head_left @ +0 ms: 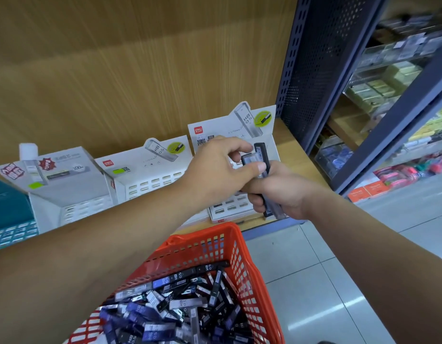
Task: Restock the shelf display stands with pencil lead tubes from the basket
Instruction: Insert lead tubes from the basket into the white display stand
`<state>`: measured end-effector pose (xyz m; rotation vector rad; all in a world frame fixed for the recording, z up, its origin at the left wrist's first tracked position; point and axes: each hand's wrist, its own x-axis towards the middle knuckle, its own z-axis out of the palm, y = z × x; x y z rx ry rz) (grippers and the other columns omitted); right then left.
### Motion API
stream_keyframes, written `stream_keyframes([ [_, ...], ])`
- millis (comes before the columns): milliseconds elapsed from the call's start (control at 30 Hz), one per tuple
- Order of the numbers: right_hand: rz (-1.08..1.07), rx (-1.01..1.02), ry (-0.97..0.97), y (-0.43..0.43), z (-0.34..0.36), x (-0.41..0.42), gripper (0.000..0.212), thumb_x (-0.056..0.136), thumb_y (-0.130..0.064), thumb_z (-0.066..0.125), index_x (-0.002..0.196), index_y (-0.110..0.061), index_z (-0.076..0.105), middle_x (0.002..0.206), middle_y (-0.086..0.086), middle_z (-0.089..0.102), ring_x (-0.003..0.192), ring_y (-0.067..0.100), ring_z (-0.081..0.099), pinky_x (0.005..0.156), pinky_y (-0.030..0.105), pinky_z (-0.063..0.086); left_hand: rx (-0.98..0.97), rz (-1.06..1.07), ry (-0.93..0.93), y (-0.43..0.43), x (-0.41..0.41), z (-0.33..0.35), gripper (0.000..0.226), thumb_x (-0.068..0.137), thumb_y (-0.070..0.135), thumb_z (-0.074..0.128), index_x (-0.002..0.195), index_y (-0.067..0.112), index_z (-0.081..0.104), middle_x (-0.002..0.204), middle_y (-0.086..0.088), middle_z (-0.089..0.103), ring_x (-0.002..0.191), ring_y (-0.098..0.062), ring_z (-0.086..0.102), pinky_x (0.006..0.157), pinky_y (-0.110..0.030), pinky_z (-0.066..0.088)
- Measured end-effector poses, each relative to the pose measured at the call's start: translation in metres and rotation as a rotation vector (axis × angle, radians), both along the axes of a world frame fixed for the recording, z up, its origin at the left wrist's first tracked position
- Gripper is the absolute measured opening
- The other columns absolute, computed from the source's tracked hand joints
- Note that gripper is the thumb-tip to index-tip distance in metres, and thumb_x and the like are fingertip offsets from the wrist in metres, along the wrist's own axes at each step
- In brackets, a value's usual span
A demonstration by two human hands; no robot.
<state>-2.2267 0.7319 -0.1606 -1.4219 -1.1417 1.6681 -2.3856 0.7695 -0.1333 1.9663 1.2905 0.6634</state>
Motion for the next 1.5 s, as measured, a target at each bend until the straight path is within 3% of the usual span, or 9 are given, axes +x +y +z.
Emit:
stream_keyframes([
  [267, 0.189, -0.082, 0.045, -0.007, 0.002, 0.006, 0.005, 0.099, -0.008, 0.066, 0.103, -0.003, 0.065, 0.055, -0.002, 0.050, 0.053, 0.015, 0.041, 0.055, 0.032, 0.034, -0.240, -0.071, -0.173, 0.008, -0.011, 0.005, 0.008, 0.090, 0.025, 0.079, 0.086, 0.017, 0.078, 0.081, 0.003, 0.076, 0.072, -0.007, 0.066, 0.070, -0.027, 0.057],
  [433, 0.199, -0.095, 0.101, -0.009, -0.002, 0.006, 0.002, 0.099, -0.006, 0.065, 0.101, -0.005, 0.064, 0.055, -0.001, 0.048, 0.052, 0.015, 0.041, 0.053, 0.030, 0.036, -0.274, -0.006, -0.198, 0.011, -0.014, 0.010, 0.014, 0.101, 0.022, 0.066, 0.098, 0.008, 0.066, 0.074, -0.008, 0.073, 0.050, -0.004, 0.060, 0.051, -0.019, 0.045],
  [533, 0.186, -0.127, 0.075, -0.010, -0.007, 0.008, 0.005, 0.100, -0.006, 0.064, 0.104, -0.005, 0.062, 0.055, -0.003, 0.050, 0.051, 0.015, 0.041, 0.053, 0.030, 0.036, -0.324, 0.069, -0.279, 0.018, -0.017, 0.013, 0.014, 0.104, 0.023, 0.061, 0.097, 0.010, 0.061, 0.075, -0.011, 0.076, 0.067, -0.033, 0.071, 0.057, -0.031, 0.051],
  [833, -0.194, -0.210, 0.009, 0.002, -0.029, 0.014, 0.006, 0.100, -0.014, 0.067, 0.096, -0.011, 0.065, 0.080, 0.008, 0.066, 0.049, 0.013, 0.037, 0.047, 0.027, 0.035, -0.393, 0.224, -0.411, 0.028, -0.032, 0.017, 0.007, 0.101, 0.002, 0.060, 0.103, 0.002, 0.068, 0.086, -0.018, 0.075, 0.076, -0.026, 0.078, 0.069, -0.025, 0.062],
  [1033, -0.496, -0.222, 0.025, 0.010, -0.035, 0.019, 0.018, 0.099, -0.014, 0.067, 0.113, -0.002, 0.065, 0.092, 0.014, 0.065, 0.050, 0.014, 0.038, 0.047, 0.029, 0.035, -0.387, 0.198, -0.290, 0.027, -0.041, 0.012, 0.017, 0.089, -0.011, 0.068, 0.095, 0.005, 0.071, 0.096, -0.016, 0.076, 0.083, -0.028, 0.078, 0.080, -0.028, 0.063],
  [1133, -0.628, -0.223, 0.005, 0.014, -0.040, 0.017, 0.020, 0.098, -0.017, 0.068, 0.112, -0.002, 0.064, 0.091, 0.015, 0.062, 0.050, 0.015, 0.041, 0.045, 0.028, 0.039, -0.252, 0.165, -0.137, 0.030, -0.043, 0.011, 0.030, 0.082, -0.005, 0.079, 0.102, 0.016, 0.073, 0.104, 0.000, 0.076, 0.081, -0.010, 0.072, 0.070, -0.016, 0.055],
  [1267, -0.655, -0.175, -0.015, 0.013, -0.044, 0.011, 0.012, 0.099, -0.020, 0.067, 0.100, -0.008, 0.064, 0.088, 0.014, 0.059, 0.052, 0.017, 0.042, 0.047, 0.029, 0.041, -0.062, 0.133, 0.060, 0.040, -0.036, 0.012, 0.022, 0.083, 0.007, 0.083, 0.098, 0.021, 0.076, 0.080, 0.012, 0.069, 0.061, 0.003, 0.057, 0.056, -0.007, 0.044],
  [1367, -0.663, -0.103, -0.052, 0.015, -0.044, 0.009, 0.011, 0.098, -0.023, 0.067, 0.095, -0.013, 0.065, 0.084, 0.013, 0.060, 0.056, 0.019, 0.044, 0.051, 0.031, 0.042, 0.092, 0.027, 0.168, 0.052, -0.022, 0.012, 0.032, 0.084, 0.007, 0.078, 0.108, 0.028, 0.074, 0.085, 0.015, 0.072, 0.070, 0.004, 0.062, 0.071, -0.011, 0.051],
  [1500, -0.694, -0.015, -0.083, 0.016, -0.040, 0.016, 0.013, 0.097, -0.025, 0.068, 0.092, -0.013, 0.065, 0.072, 0.008, 0.055, 0.052, 0.019, 0.044, 0.052, 0.032, 0.043, 0.198, 0.000, 0.275, 0.064, -0.002, 0.001, 0.024, 0.086, 0.008, 0.072, 0.104, 0.024, 0.074, 0.079, 0.019, 0.065, 0.071, 0.000, 0.061, 0.062, -0.004, 0.041],
])
